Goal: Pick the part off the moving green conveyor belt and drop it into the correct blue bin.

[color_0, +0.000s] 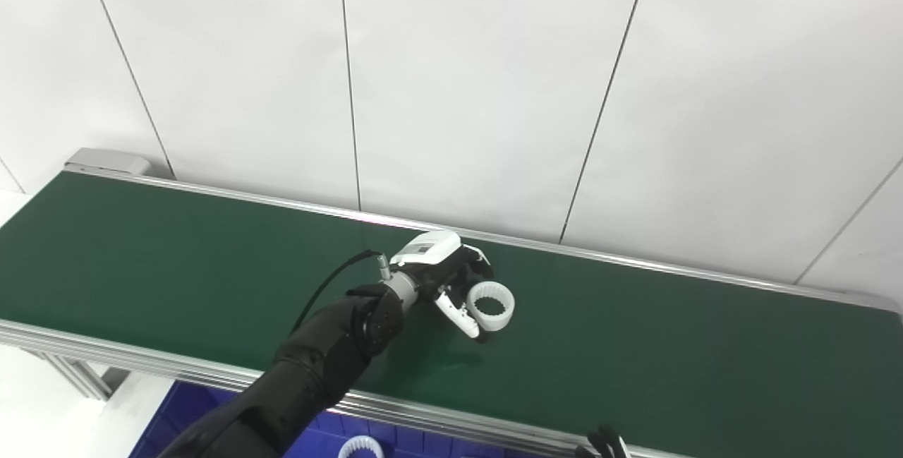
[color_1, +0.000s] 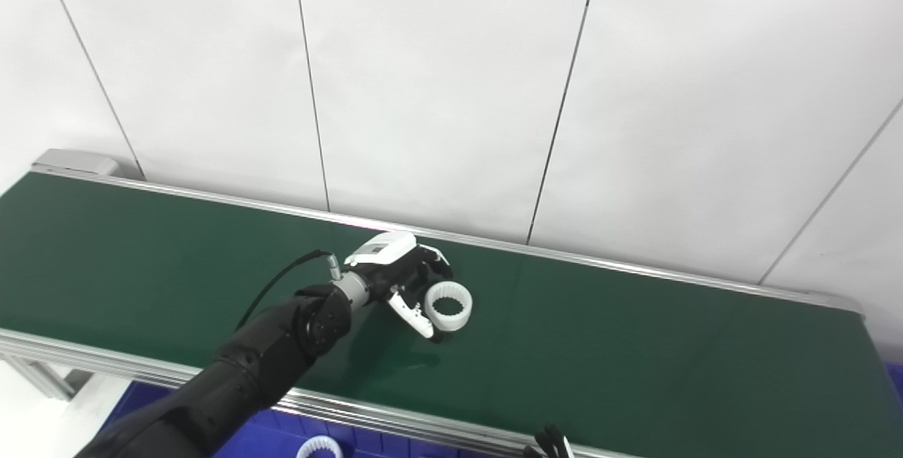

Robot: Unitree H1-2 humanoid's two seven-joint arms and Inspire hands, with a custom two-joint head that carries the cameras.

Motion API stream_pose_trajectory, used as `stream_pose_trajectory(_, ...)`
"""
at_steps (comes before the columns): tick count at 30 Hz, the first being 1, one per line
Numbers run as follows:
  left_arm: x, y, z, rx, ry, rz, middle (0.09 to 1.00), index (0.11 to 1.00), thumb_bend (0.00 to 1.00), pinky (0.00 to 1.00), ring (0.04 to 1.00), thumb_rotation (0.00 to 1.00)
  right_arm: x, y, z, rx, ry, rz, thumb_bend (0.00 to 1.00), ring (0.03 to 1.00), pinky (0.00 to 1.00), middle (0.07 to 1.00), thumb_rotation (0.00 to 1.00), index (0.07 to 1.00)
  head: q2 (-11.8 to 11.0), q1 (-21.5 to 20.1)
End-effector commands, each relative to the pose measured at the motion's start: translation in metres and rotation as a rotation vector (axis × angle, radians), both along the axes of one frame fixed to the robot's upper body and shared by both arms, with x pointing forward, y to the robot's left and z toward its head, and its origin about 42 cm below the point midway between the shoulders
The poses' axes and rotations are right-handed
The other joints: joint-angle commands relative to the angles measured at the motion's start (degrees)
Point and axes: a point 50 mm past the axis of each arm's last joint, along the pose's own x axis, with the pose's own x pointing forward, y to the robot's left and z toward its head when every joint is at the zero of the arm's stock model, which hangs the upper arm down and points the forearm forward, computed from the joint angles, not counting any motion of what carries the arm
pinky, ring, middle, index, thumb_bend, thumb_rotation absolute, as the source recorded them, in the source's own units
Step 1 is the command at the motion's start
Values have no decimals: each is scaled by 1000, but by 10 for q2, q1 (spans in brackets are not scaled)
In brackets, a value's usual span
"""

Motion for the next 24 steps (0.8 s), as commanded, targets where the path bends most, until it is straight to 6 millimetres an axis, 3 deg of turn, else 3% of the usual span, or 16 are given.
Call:
stream_pose_trajectory(1, -15, -34, -1, -32, 35, -77, 756, 704, 972, 799, 716, 265, 7, 38, 13, 85, -50, -2, 682, 808, 784, 869, 840, 893, 0, 0)
stream_pose_trajectory(13, -20, -55, 6, -41, 41, -118, 763, 715, 966, 787, 712, 249, 7, 45, 14, 107, -49, -8, 695, 783, 767, 841, 809, 882, 2, -16)
stream_pose_trajectory(20, -29, -66, 2, -51, 41, -140, 765, 719, 960, 804, 714, 246, 9, 50, 14, 110, -45, -5, 699, 772, 759, 829, 793, 877, 1, -27)
stream_pose_trajectory(24, -36, -75, -3, -63, 3, -148, 739, 702, 939, 782, 670, 233, 10, 53, 14, 98, -38, 3, 721, 787, 769, 836, 792, 877, 0, -31)
